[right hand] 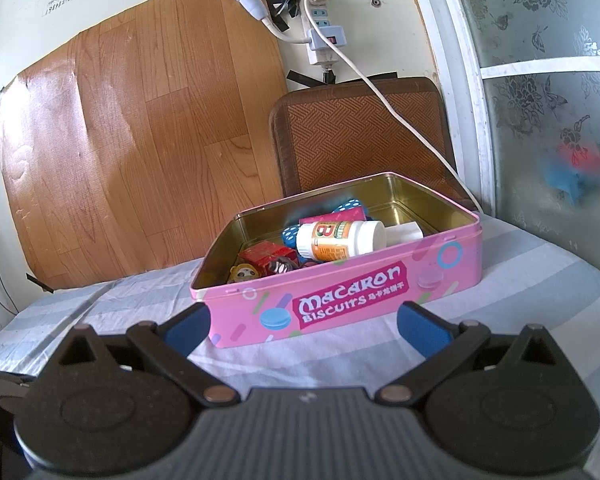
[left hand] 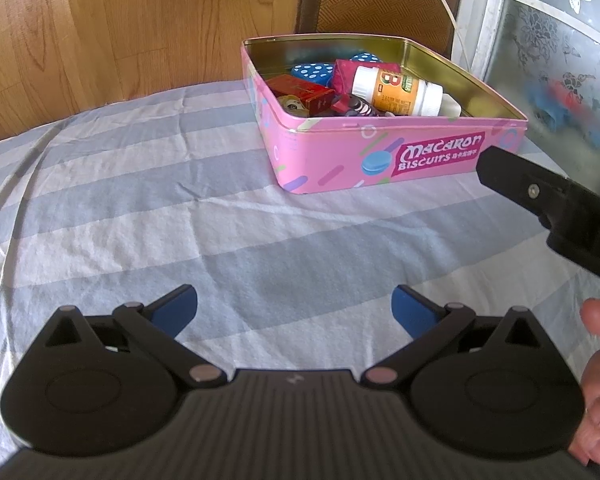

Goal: Organize rigid objects

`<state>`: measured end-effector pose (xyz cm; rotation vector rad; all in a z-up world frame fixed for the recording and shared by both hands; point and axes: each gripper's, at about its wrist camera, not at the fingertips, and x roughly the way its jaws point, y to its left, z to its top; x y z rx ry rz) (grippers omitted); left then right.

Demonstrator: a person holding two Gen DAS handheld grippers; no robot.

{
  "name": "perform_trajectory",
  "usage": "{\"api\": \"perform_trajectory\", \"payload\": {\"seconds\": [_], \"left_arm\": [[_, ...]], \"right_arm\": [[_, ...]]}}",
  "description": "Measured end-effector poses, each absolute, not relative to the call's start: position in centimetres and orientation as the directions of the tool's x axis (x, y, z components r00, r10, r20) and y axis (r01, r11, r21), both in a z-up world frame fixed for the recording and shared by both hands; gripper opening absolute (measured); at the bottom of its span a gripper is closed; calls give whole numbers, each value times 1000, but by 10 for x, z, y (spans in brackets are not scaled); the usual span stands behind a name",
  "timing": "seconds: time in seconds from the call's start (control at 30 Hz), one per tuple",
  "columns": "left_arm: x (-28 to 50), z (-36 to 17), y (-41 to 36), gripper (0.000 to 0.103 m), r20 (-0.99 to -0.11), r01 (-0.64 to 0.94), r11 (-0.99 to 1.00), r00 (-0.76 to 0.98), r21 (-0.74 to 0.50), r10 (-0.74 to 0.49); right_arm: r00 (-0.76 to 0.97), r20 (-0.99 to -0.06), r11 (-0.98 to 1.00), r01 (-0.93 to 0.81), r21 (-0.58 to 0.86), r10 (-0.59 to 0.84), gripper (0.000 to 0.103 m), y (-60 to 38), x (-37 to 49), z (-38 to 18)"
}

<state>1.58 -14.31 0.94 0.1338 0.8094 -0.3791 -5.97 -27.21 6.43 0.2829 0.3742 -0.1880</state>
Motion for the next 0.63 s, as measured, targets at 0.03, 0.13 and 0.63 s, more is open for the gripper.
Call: {"api": "perform_trajectory", "payload": {"seconds": [0.03,0.13,0.63], "left_arm": [[16,10,-143,103,-727,380,925,627,-27,-279],[15,9,-144,103,-728,380,925,626,-27,-279],[13,9,-145,103,-720,394,918,624,-46,-304]], "right_arm": [[914,-384,944,232,237,-128,103,-272,-60,65],[914,-384,943,232,237,-128,103,-272,-60,64],[913,-387,942,235,240,-130,103,-275,-59,62]]}}
